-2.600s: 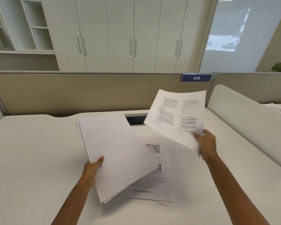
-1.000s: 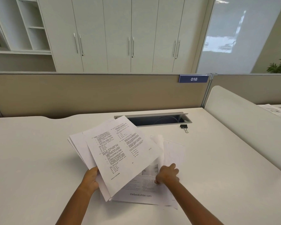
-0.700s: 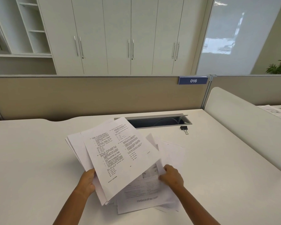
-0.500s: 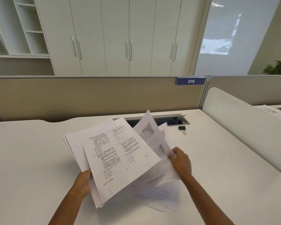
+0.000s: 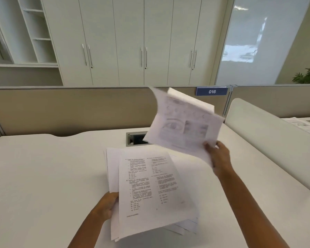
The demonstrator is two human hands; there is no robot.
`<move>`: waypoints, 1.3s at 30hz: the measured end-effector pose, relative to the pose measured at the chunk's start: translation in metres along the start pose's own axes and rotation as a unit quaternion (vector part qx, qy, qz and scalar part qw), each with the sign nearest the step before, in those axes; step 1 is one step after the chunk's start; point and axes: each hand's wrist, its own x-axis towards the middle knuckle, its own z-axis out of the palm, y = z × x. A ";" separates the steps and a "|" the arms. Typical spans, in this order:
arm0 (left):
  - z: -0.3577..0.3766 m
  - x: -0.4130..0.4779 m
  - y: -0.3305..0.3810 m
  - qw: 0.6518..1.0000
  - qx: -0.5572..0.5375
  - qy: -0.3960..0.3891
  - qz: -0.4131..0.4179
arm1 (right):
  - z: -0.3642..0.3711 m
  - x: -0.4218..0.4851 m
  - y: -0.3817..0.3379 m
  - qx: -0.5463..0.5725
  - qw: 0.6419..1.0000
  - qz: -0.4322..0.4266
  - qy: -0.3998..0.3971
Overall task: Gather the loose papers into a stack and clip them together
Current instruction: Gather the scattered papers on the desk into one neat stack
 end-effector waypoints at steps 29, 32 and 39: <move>0.014 0.002 -0.009 0.991 0.005 -0.032 0.126 | -0.004 -0.049 0.116 -0.352 0.921 0.064 -0.157; 0.017 -0.003 0.003 0.986 -0.002 -0.026 0.164 | 0.004 -0.050 0.103 -0.277 0.947 0.025 -0.163; 0.026 -0.025 0.045 0.962 -0.013 -0.053 0.266 | 0.023 -0.047 0.074 -0.111 0.980 -0.111 -0.123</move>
